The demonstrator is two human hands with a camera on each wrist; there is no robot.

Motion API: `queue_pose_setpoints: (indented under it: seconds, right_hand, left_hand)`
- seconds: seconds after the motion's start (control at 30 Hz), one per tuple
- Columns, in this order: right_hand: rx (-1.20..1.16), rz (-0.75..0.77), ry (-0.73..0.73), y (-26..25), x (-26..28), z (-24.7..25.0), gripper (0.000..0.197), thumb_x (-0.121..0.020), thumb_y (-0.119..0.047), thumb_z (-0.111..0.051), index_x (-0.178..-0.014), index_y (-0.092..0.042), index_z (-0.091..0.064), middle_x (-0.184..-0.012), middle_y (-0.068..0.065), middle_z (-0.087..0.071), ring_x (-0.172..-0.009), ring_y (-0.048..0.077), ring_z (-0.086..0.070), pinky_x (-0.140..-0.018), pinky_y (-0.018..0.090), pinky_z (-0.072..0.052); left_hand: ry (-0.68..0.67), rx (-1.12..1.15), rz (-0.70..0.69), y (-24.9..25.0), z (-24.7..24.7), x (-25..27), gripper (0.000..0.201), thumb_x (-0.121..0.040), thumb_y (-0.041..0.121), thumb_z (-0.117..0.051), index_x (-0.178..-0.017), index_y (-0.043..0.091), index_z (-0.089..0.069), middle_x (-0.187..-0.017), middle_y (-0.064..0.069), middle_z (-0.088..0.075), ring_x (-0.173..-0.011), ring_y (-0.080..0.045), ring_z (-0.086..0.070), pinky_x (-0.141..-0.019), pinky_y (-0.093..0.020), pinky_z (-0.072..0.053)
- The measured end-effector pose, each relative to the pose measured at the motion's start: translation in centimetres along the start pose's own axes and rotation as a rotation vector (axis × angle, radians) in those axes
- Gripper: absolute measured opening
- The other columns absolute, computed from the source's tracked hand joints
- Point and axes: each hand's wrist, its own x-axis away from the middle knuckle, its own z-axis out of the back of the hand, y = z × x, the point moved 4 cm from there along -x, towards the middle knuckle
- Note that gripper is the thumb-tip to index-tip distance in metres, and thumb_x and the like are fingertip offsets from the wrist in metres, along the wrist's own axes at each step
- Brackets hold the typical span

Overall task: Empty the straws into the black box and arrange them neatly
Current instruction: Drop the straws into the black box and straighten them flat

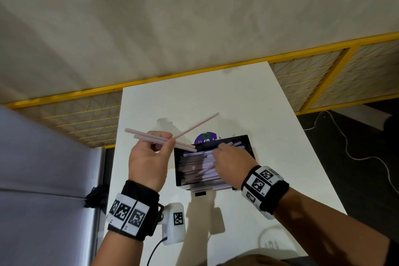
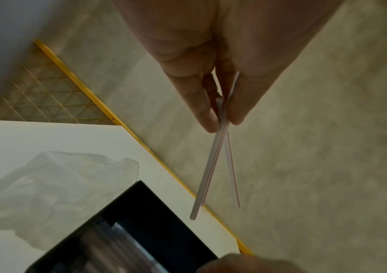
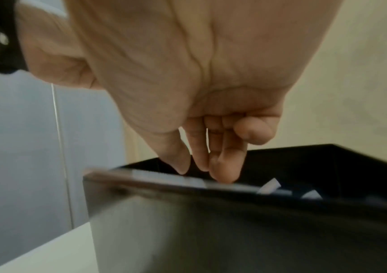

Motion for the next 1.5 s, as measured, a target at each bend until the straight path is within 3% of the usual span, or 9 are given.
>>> queue_pose_setpoints:
  seconds: [0.23, 0.37, 0.47, 0.63, 0.8, 1.0, 1.2, 1.37, 1.5]
  right_hand:
    - [-0.217, 0.035, 0.484, -0.1, 3.5, 4.2, 0.034, -0.093, -0.02, -0.06, -0.127, -0.017, -0.059, -0.119, 0.004, -0.053, -0.08, 0.023, -0.062, -0.056, 0.037, -0.054]
    - [-0.166, 0.06, 0.411, 0.6, 3.6, 4.0, 0.05, -0.095, -0.018, -0.057, -0.144, -0.022, -0.052, -0.139, 0.005, -0.05, -0.092, 0.024, -0.063, -0.069, 0.037, -0.056]
    - [-0.101, 0.066, 0.289, 1.3, 2.9, 2.4, 0.029, -0.101, -0.021, -0.05, -0.128, -0.02, -0.061, -0.123, 0.001, -0.056, -0.102, 0.025, -0.059, -0.082, 0.037, -0.051]
    - [-0.046, 0.034, 0.187, 2.3, 1.9, 0.1, 0.023, -0.105, -0.024, -0.045, -0.117, -0.025, -0.064, -0.111, -0.003, -0.063, -0.1, 0.02, -0.058, -0.082, 0.033, -0.048]
    - [-0.051, 0.008, 0.08, 2.8, 1.3, -0.7, 0.028, -0.109, -0.025, -0.04, -0.117, -0.02, -0.066, -0.112, 0.002, -0.065, -0.105, 0.024, -0.061, -0.086, 0.038, -0.052]
    - [-0.287, 0.073, 0.176, 1.6, 1.2, 0.4, 0.032, -0.106, -0.039, -0.046, -0.122, -0.018, -0.063, -0.112, 0.003, -0.062, -0.105, 0.022, -0.055, -0.088, 0.033, -0.042]
    - [-0.322, 0.202, 0.226, 1.2, 1.7, 0.1, 0.052, -0.094, -0.059, -0.052, -0.126, -0.019, -0.059, -0.113, -0.002, -0.06, -0.105, 0.017, -0.055, -0.094, 0.037, -0.047]
    - [-0.11, 0.094, -0.005, 2.6, 1.1, -2.9, 0.098, -0.081, -0.073, -0.05, -0.159, -0.019, -0.025, -0.164, 0.008, -0.028, -0.15, 0.027, -0.027, -0.122, 0.047, -0.026]
    - [-0.003, 0.049, -0.068, 2.8, 0.5, -3.5, 0.094, -0.081, -0.055, -0.061, -0.159, -0.019, -0.021, -0.162, 0.012, -0.028, -0.148, 0.031, -0.028, -0.12, 0.048, -0.027]
  left_hand:
    - [-0.089, 0.1, 0.092, -1.1, -1.0, 1.9, 0.009, -0.089, 0.018, -0.078, -0.086, 0.026, -0.074, -0.079, 0.0, -0.077, -0.077, -0.016, -0.074, -0.074, -0.03, -0.055]
    - [-0.231, 0.204, 0.155, -1.4, -2.3, 2.7, 0.013, -0.079, 0.029, -0.08, -0.089, 0.023, -0.076, -0.084, -0.008, -0.076, -0.084, -0.028, -0.074, -0.079, -0.041, -0.061]
    - [-0.279, 0.314, 0.249, -2.4, -3.5, 2.9, 0.027, -0.073, 0.036, -0.082, -0.091, 0.017, -0.076, -0.086, -0.014, -0.075, -0.085, -0.033, -0.072, -0.091, -0.053, -0.058]
    - [-0.161, 0.417, 0.357, -5.0, -5.0, 3.2, 0.009, -0.081, 0.023, -0.081, -0.085, 0.017, -0.076, -0.08, -0.013, -0.07, -0.073, -0.026, -0.069, -0.071, -0.035, -0.06]
    - [-0.085, 0.426, 0.39, -6.6, -4.8, 3.1, 0.008, -0.084, 0.024, -0.08, -0.087, 0.017, -0.078, -0.082, -0.011, -0.074, -0.075, -0.024, -0.071, -0.072, -0.032, -0.06]
    - [-0.142, 0.363, 0.466, -7.0, -7.0, 4.1, 0.01, -0.088, 0.022, -0.079, -0.084, 0.014, -0.079, -0.087, -0.019, -0.077, -0.077, -0.03, -0.075, -0.072, -0.035, -0.061]
    - [-0.332, 0.218, 0.54, -6.3, -9.2, 5.0, 0.044, -0.098, 0.04, -0.065, -0.081, 0.0, -0.074, -0.083, -0.018, -0.076, -0.08, -0.03, -0.073, -0.082, -0.046, -0.061]
    - [-0.428, -0.145, 0.31, -4.9, -8.6, 3.9, 0.044, -0.094, 0.047, -0.063, -0.085, 0.006, -0.075, -0.076, -0.001, -0.074, -0.073, -0.019, -0.069, -0.077, -0.044, -0.059]
    - [-0.423, -0.34, 0.017, -3.2, -9.8, 2.6, 0.029, -0.092, 0.042, -0.066, -0.117, 0.027, -0.066, -0.111, 0.015, -0.067, -0.098, 0.006, -0.06, -0.095, -0.025, -0.049]
